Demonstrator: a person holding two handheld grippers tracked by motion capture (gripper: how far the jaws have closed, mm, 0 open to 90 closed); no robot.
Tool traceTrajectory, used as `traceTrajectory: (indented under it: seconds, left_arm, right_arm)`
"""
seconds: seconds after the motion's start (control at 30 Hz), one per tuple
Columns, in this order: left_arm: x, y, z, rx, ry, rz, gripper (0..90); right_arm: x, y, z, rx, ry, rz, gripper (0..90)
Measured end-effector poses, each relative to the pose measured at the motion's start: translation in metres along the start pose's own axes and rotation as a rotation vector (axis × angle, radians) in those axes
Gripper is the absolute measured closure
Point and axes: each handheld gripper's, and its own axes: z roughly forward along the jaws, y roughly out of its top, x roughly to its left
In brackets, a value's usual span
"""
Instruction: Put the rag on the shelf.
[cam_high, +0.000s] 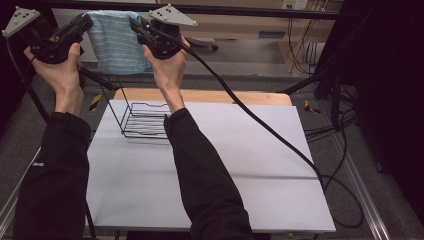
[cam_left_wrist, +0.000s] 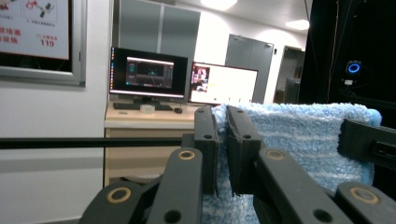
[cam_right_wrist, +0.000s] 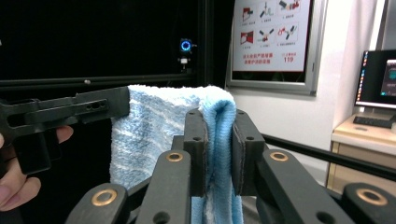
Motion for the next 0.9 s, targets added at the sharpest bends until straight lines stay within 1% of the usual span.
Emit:
traceTrajectory:
  seconds: [0.07, 0.13, 0.2, 0.23, 0.27, 0.3, 0.37, 0.4, 0.5, 0.57, 0.6, 0.67, 0.8, 0.9]
  left_arm:
    - [0.003, -0.006, 0.003, 0.01, -0.01, -0.004, 83.6]
    - [0.005, -0.012, 0.007, 0.018, -0.019, -0.012, 83.6]
    - [0.008, -0.017, 0.01, 0.028, -0.03, -0.017, 83.6]
    - [0.008, -0.02, 0.011, 0.036, -0.035, -0.011, 83.6]
    - [0.008, -0.022, 0.012, 0.038, -0.033, 0.002, 83.6]
    - [0.008, -0.023, 0.013, 0.041, -0.031, 0.004, 83.6]
    - [0.009, -0.027, 0.015, 0.047, -0.038, -0.006, 83.6]
    - [0.009, -0.029, 0.016, 0.048, -0.04, -0.006, 83.6]
    - [0.008, -0.035, 0.015, 0.058, -0.049, 0.003, 83.6]
    - [0.008, -0.038, 0.015, 0.075, -0.053, 0.024, 83.5]
    - [0.008, -0.04, 0.015, 0.077, -0.055, 0.027, 83.6]
    - [0.009, -0.044, 0.015, 0.087, -0.055, 0.029, 83.6]
    - [0.011, -0.056, 0.013, 0.114, -0.064, 0.033, 83.6]
    - [0.013, -0.064, 0.01, 0.13, -0.066, 0.035, 83.5]
  right_arm:
    - [-0.002, -0.004, 0.0, 0.012, -0.001, 0.001, 79.2]
    - [-0.004, -0.009, 0.0, 0.025, -0.007, -0.012, 79.2]
    - [-0.009, -0.014, 0.0, 0.033, -0.012, 0.005, 79.2]
    - [-0.01, -0.015, 0.0, 0.037, -0.01, 0.011, 79.1]
    - [-0.012, -0.018, 0.0, 0.047, -0.015, 0.009, 79.1]
    - [-0.013, -0.019, 0.0, 0.052, -0.016, 0.002, 79.1]
    - [-0.015, -0.023, -0.001, 0.052, -0.014, 0.011, 79.1]
    - [-0.016, -0.025, -0.001, 0.054, -0.013, 0.023, 79.1]
    - [-0.018, -0.031, -0.003, 0.067, -0.017, 0.017, 79.1]
    - [-0.019, -0.035, -0.005, 0.069, -0.018, 0.017, 79.0]
    - [-0.02, -0.037, -0.006, 0.075, -0.016, 0.022, 79.0]
    - [-0.02, -0.042, -0.007, 0.086, -0.016, 0.009, 78.9]
    - [-0.022, -0.051, -0.008, 0.114, -0.017, 0.009, 78.8]
    - [-0.022, -0.057, -0.009, 0.142, -0.021, -0.005, 78.7]
